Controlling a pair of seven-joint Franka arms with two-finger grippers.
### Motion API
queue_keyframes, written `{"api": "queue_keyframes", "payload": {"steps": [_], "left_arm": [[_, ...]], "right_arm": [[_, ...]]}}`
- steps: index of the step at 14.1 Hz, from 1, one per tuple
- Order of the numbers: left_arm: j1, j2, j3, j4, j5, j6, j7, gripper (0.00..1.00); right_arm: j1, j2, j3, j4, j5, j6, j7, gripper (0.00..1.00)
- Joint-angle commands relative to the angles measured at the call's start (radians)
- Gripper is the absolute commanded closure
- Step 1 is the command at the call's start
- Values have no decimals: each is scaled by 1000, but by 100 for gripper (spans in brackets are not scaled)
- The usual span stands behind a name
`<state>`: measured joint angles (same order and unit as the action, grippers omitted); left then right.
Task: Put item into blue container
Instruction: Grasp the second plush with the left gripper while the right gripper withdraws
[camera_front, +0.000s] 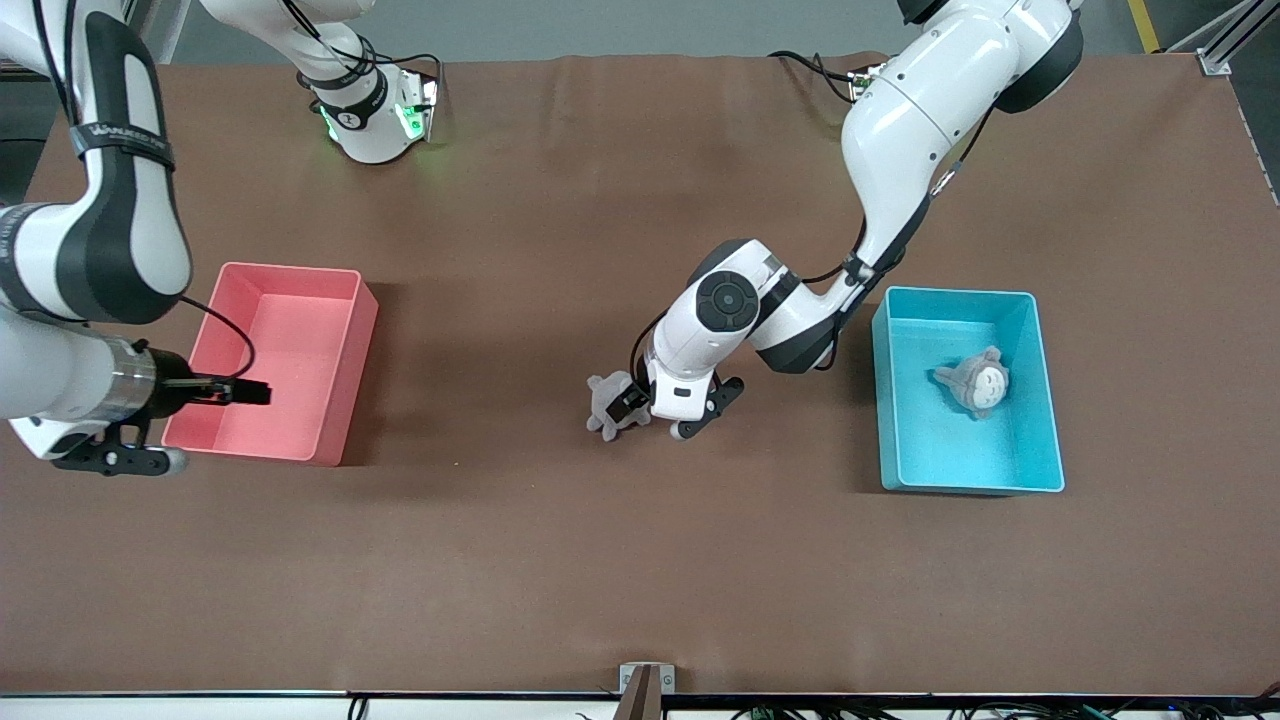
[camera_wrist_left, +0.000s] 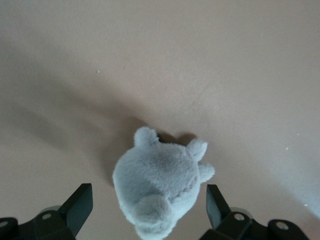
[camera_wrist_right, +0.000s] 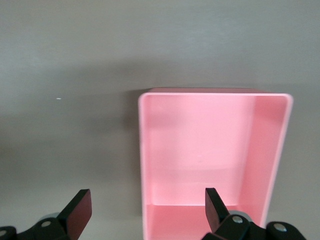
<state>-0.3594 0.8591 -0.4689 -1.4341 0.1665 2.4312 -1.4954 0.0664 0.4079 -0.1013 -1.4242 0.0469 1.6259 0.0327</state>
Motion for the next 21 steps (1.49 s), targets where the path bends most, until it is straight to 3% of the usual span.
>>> {"api": "queue_keyframes", "payload": {"steps": [1,4,9,11,14,15,17,21], "left_arm": [[-21,29,7,32,-24,2,-14,0],[-33,52,7,32,-24,22,-16,0],[-61,77,24,32,-24,68,-31,0],[-85,87,49,31,-22,100,-32,16],[-93,83,50,29,-16,101,-31,60],[-92,75,50,29,-18,101,-29,71],[-82,52,50,29,-12,100,-28,79],[-35,-44,42,5,-7,-7,-17,81]], "right_arm": [[-22,-57,19,8,-61,-73,-20,0],[-54,-57,15,83,-62,-179,-23,0],[-86,-55,23,93,-59,-179,-24,0],[-85,-44,20,126,-62,-179,-20,0],[-91,-44,22,134,-53,-178,-20,0],[-91,-44,22,137,-52,-179,-20,0],[-88,-44,22,136,-41,-181,-13,0],[-88,-44,20,136,-1,-216,3,0]]}}
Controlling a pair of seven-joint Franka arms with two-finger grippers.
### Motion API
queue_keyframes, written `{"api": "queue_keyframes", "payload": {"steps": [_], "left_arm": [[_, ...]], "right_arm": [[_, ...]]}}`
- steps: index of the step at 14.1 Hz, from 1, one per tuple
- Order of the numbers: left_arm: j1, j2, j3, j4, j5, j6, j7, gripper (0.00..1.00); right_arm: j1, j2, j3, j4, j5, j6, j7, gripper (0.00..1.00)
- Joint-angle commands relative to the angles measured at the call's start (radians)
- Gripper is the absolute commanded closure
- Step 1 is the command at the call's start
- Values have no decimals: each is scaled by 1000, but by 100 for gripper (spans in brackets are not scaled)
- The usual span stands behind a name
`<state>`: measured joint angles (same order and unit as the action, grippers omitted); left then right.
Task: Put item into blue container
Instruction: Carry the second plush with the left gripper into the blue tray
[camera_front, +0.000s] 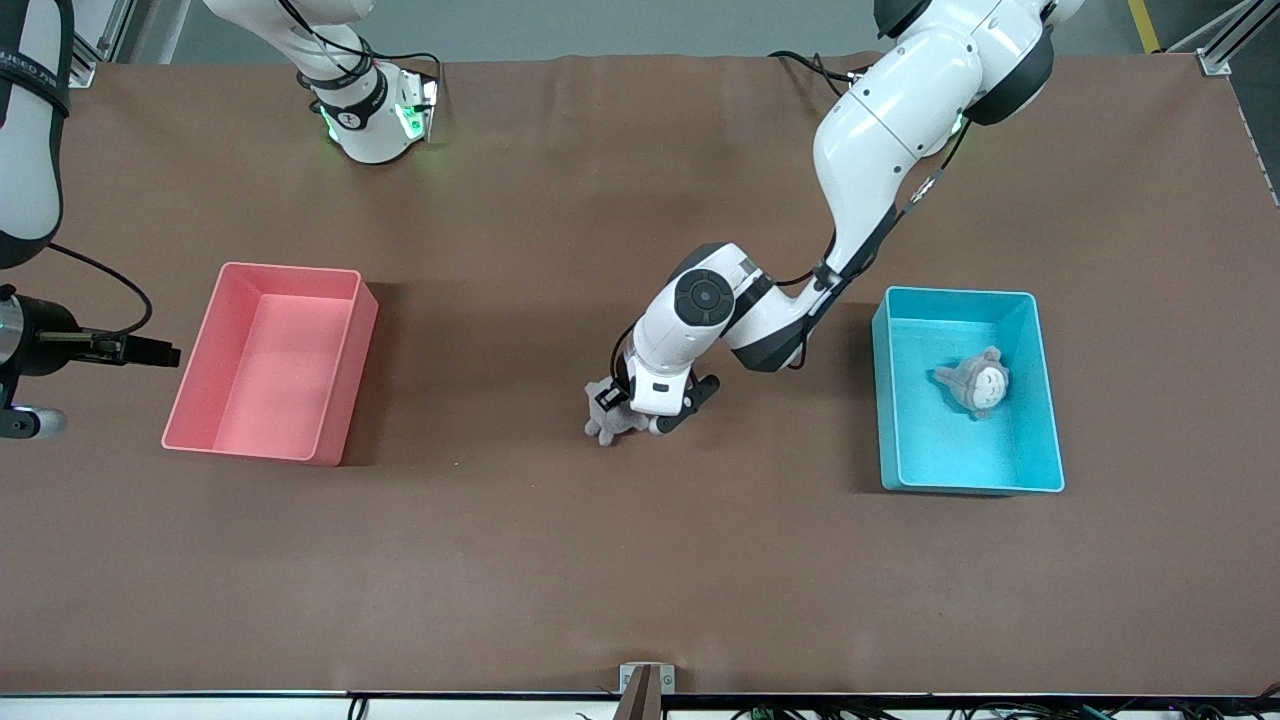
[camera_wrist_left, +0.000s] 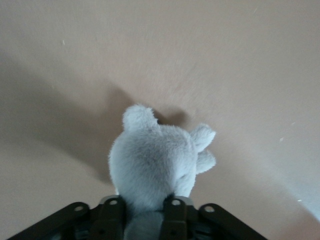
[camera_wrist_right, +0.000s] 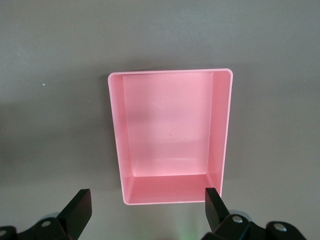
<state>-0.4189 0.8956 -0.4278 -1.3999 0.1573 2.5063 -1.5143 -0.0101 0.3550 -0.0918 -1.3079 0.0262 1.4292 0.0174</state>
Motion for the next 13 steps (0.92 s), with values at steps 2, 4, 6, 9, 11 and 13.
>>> {"api": "queue_keyframes", "payload": {"steps": [2,4,6,9,11,13], "left_arm": [[63,-168,-2,-63,-4,-179,8,81],[106,-274,-2,-134,-7,-274,40,82],[153,-378,-3,-200,-7,-416,167,83],[251,-553,-2,-287,-8,-643,414,83],[348,-656,-5,-384,-13,-658,566,83],[464,-713,-20,-444,-44,-656,765,83]], "right_arm": [[-11,6,11,15,20,-18,16,0],[-11,-10,9,-2,18,-21,16,0],[-13,-82,7,-82,14,6,15,0],[-2,-189,11,-163,3,13,13,0],[-4,-261,11,-226,3,31,13,0],[-2,-327,14,-290,0,56,13,0]]}}
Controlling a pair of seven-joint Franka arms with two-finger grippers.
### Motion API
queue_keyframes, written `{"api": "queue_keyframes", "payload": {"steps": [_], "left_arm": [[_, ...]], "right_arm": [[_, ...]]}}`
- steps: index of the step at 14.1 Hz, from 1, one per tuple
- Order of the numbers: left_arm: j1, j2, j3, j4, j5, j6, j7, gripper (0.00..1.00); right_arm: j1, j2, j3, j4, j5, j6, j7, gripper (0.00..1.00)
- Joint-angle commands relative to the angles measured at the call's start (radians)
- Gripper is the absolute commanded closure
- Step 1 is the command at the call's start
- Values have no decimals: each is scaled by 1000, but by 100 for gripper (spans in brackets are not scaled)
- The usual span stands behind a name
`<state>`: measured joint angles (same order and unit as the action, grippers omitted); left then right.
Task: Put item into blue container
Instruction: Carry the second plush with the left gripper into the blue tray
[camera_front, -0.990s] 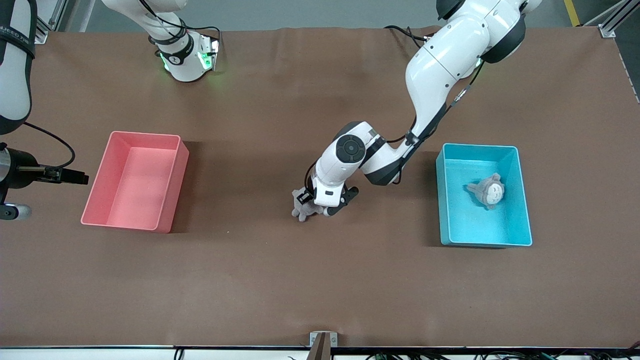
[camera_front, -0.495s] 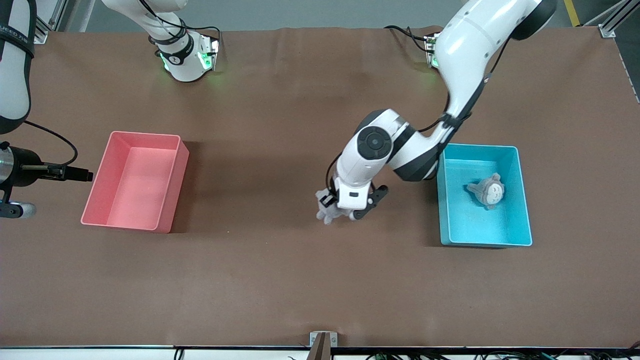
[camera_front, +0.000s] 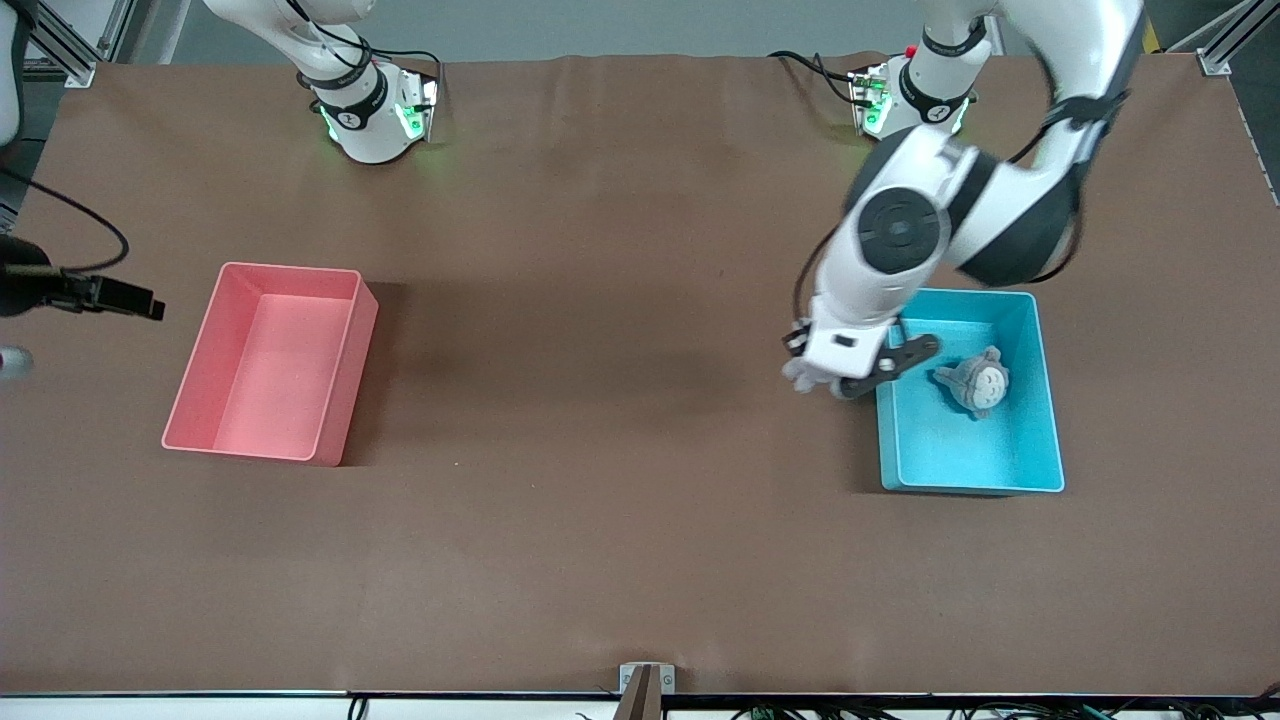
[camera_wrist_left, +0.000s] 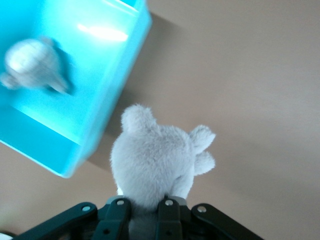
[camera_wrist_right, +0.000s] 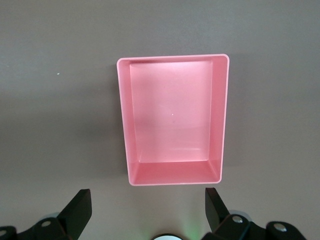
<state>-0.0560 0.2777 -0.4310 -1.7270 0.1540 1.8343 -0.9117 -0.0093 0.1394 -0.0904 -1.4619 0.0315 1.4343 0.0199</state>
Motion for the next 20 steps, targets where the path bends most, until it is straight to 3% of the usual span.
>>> {"api": "queue_keyframes", "payload": {"steps": [1,5,11,20], "left_arm": [[140,-109,-18,-140,-54,19,248,83],[269,-164,-18,-270,-102,147,494,83],[317,-183,-15,-506,-103,439,600,83],[352,-40,-9,-537,-91,572,648,80]], "right_arm": [[-3,-133,14,-158,-8,58,9,0],[12,-190,14,-218,-12,87,6,0],[20,-210,14,-213,-18,87,3,0],[20,-250,12,-206,-61,97,2,0]]}}
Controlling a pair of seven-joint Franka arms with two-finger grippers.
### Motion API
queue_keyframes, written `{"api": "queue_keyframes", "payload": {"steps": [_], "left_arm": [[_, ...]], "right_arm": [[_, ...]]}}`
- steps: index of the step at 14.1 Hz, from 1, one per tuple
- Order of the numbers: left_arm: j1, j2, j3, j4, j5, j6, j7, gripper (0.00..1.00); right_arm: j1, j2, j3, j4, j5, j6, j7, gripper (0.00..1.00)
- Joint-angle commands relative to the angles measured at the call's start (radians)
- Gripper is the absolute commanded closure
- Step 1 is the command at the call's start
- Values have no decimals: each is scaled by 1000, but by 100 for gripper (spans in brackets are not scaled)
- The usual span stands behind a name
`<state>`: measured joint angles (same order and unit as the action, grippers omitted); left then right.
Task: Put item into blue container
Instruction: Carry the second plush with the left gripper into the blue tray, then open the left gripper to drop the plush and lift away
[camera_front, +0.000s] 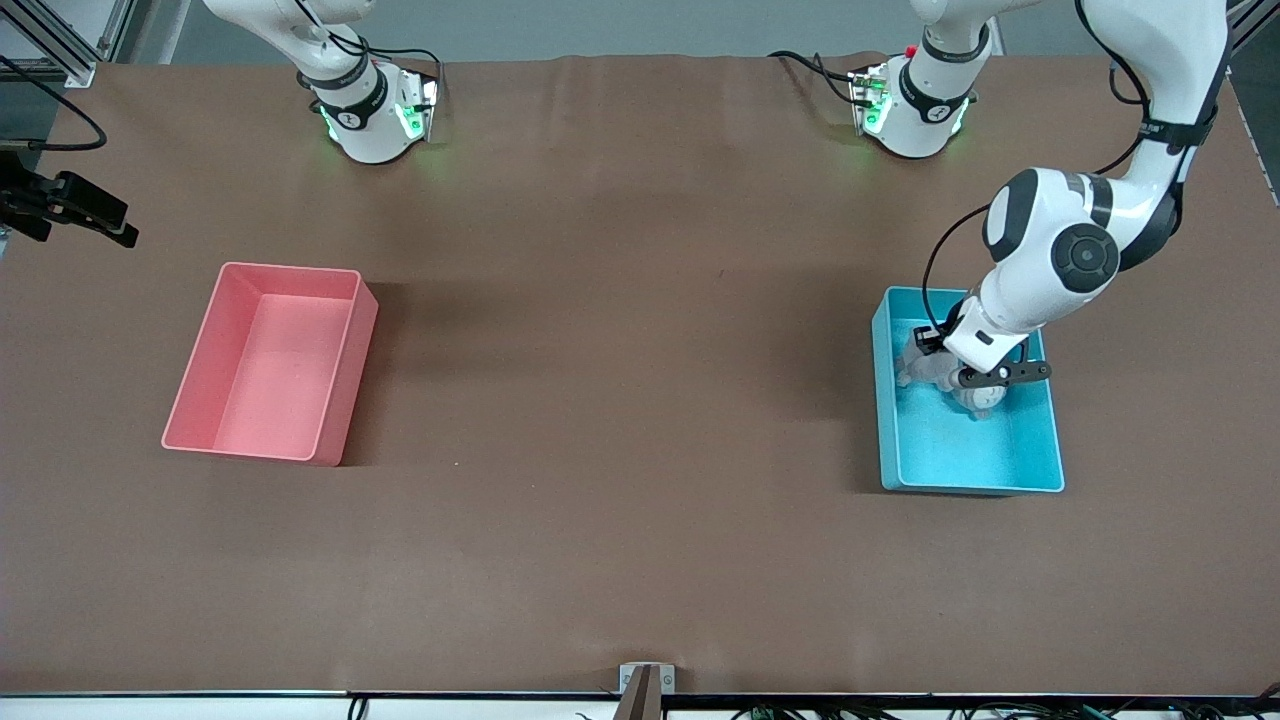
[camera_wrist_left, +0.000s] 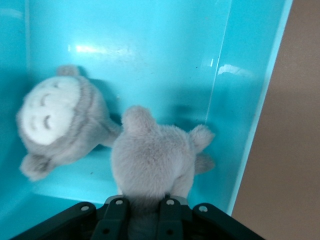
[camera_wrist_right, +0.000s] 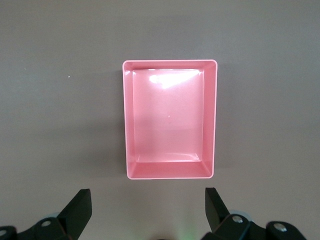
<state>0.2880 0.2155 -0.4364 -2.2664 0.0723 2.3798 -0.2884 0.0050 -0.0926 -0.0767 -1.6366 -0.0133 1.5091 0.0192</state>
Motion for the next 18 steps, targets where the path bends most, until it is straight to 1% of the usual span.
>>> {"api": "queue_keyframes", "payload": {"steps": [1,3,4,5,6,8,9,11,12,14,15,16,17,18], "left_arm": [[6,31,-2,2,-8,30,25,78],[25,62,-2,7,-8,50,25,75],[32,70,-2,7,-6,71,25,75],[36,85,-2,14,-6,84,25,71],[40,87,-2,21,-6,84,25,57],[62,73,-2,37,-6,78,21,0],[62,53,-4,44,-6,55,20,0],[62,-1,-4,73,-6,-69,21,0],[65,-31,-2,102,-6,-155,32,0],[83,-63,-5,198,-8,-345,54,0],[85,-86,-5,243,-14,-429,70,0],[86,-123,-4,273,-20,-483,84,0],[86,-163,-2,294,-22,-519,101,0],[91,-207,-1,310,-22,-548,112,0]], "right_arm": [[6,-18,0,-34,-14,19,2,0],[4,-13,-2,-29,-7,16,2,0],[4,-9,-2,-7,-7,11,2,0],[3,8,-2,13,-8,10,4,0],[1,11,-3,18,-7,8,2,0],[0,10,-3,23,-5,-22,5,0],[0,11,-3,24,-2,-30,7,0],[0,11,-5,23,6,-33,7,0],[0,11,-5,23,18,-35,7,0],[3,11,-5,26,26,-32,5,0],[3,20,-3,46,27,-30,4,0],[6,49,-3,85,26,-35,2,0],[7,71,-2,121,26,-52,2,0],[7,74,-2,124,26,-64,2,0]]}}
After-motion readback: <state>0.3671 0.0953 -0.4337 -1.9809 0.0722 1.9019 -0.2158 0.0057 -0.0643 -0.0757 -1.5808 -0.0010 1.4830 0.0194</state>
